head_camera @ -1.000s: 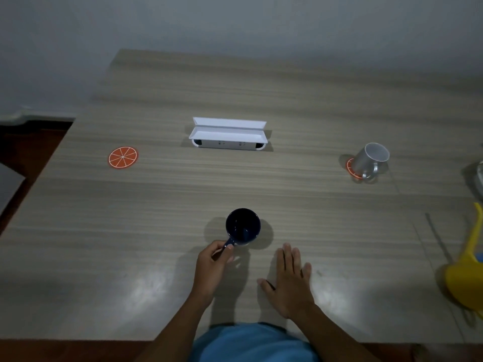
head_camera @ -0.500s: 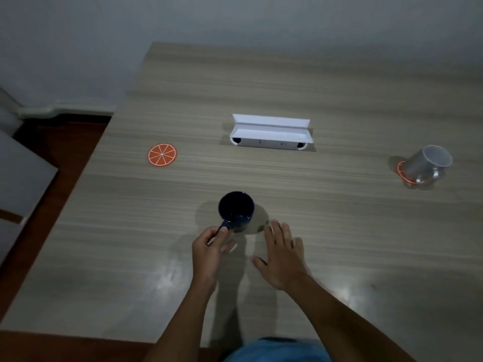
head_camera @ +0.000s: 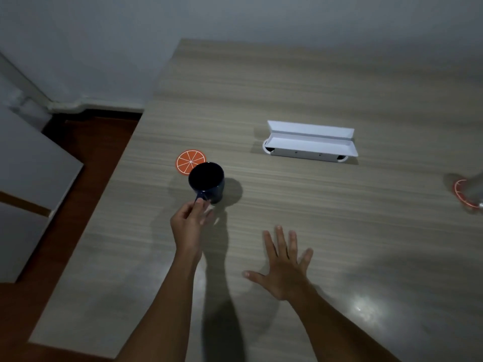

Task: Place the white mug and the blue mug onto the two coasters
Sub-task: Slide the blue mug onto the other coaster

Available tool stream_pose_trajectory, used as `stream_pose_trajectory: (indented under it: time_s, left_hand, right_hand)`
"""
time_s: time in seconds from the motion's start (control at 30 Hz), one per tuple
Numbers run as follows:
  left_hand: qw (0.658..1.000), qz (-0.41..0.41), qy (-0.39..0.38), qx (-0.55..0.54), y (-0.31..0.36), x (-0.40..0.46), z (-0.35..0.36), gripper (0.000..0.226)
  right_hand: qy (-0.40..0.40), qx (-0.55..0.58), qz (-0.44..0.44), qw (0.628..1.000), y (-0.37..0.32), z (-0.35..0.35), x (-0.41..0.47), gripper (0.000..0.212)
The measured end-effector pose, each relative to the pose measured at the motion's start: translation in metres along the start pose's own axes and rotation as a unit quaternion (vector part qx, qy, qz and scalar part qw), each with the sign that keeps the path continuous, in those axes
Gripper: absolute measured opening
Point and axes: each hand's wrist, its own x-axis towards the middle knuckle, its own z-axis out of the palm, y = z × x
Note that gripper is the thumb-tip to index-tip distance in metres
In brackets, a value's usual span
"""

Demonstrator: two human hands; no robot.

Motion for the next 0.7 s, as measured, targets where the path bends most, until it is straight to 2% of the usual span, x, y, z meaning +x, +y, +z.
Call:
stream_pose_trajectory:
  time_s: [0.27,0.7]
  left_hand:
    - [0.998,-0.002,0.044,-0.046,0.006,0.041,0.018,0.017]
    - [0.996,0.007,0.076,-0.038,0.027,0.102,0.018,0.019]
  right_hand:
    - [0.006,0.011,0.001,1.000,-0.001,-0.001,-0.001,0.115]
    - [0.009,0.013,-0.002,1.000,0.002,0.002,0.002,0.116]
